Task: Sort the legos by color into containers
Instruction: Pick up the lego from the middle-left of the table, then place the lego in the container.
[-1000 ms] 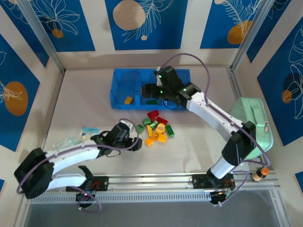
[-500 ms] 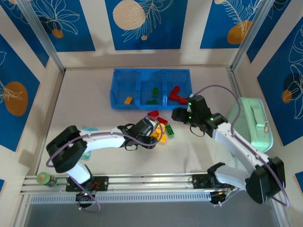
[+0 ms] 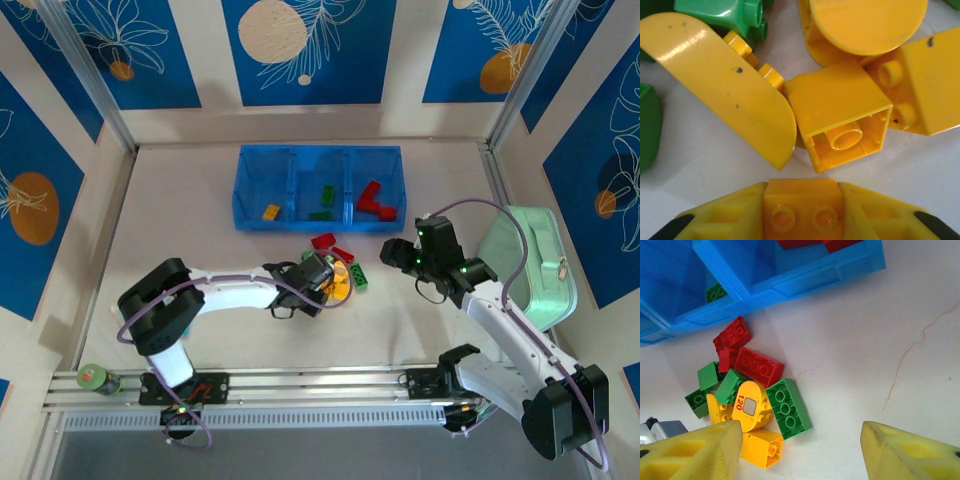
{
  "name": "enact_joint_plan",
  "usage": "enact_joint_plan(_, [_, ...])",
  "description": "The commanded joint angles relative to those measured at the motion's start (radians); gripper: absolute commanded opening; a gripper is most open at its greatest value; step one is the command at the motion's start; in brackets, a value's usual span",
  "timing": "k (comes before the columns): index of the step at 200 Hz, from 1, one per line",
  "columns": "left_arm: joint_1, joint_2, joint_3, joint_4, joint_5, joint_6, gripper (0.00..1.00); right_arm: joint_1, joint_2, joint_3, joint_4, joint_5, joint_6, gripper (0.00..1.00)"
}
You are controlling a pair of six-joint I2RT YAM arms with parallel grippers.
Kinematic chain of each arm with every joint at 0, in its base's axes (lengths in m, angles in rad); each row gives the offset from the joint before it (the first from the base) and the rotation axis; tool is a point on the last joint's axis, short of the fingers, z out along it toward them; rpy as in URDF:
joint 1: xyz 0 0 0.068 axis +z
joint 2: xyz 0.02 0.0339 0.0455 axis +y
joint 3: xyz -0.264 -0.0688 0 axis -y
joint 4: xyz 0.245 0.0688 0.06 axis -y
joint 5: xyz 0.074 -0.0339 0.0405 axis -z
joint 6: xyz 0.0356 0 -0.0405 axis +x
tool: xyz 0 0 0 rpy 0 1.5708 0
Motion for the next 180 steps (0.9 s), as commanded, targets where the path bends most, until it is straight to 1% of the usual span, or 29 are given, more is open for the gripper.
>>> enact_joint_plan(1, [-0.019,-0.005,0.014,-0.055,-0.031,-0.005,0.32,-0.002,-0.013,-0.018,0.022,-0.026,0.020,0.64])
enact_joint_plan(13, [-0.012,-0.045,0.003,-0.062,-0.055,-0.016,0.30,-0.001,-0.013,-0.021,0.021,-0.025,0.019,0.63])
enact_joint_plan(21, [0.014,-0.078,-0.006,-0.064,-0.047,-0.028,0.29,-0.001,-0.013,-0.026,0.020,-0.023,0.019,0.63])
enact_joint_plan(36, [0.089,-0.149,-0.026,-0.057,0.003,-0.050,0.28,0.000,-0.016,-0.034,0.018,-0.024,0.020,0.63])
enact_joint_plan(57, [0.193,-0.231,-0.021,-0.046,0.032,-0.037,0.28,0.009,-0.014,-0.053,0.030,-0.037,0.028,0.63])
enact_joint_plan(73, [0.280,-0.253,0.016,-0.055,0.058,-0.033,0.27,0.023,-0.011,-0.066,0.038,-0.035,0.036,0.63])
enact_joint_plan(86, [0.353,-0.253,0.058,-0.066,0.053,-0.028,0.27,0.036,-0.008,-0.070,0.040,-0.031,0.042,0.62])
enact_joint_plan(107, [0.462,-0.205,0.159,-0.084,0.064,-0.018,0.26,0.062,-0.006,-0.075,0.039,-0.010,0.054,0.62])
enact_joint_plan(125, [0.529,-0.134,0.262,-0.107,0.062,-0.002,0.26,0.083,-0.003,-0.073,0.040,-0.008,0.057,0.62])
enact_joint_plan(144, [0.568,-0.046,0.371,-0.133,0.038,0.018,0.26,0.102,0.008,-0.058,0.027,-0.010,0.051,0.62])
enact_joint_plan(180, [0.624,0.126,0.539,-0.168,0.045,0.036,0.27,0.127,0.013,-0.043,-0.011,0.003,0.040,0.62])
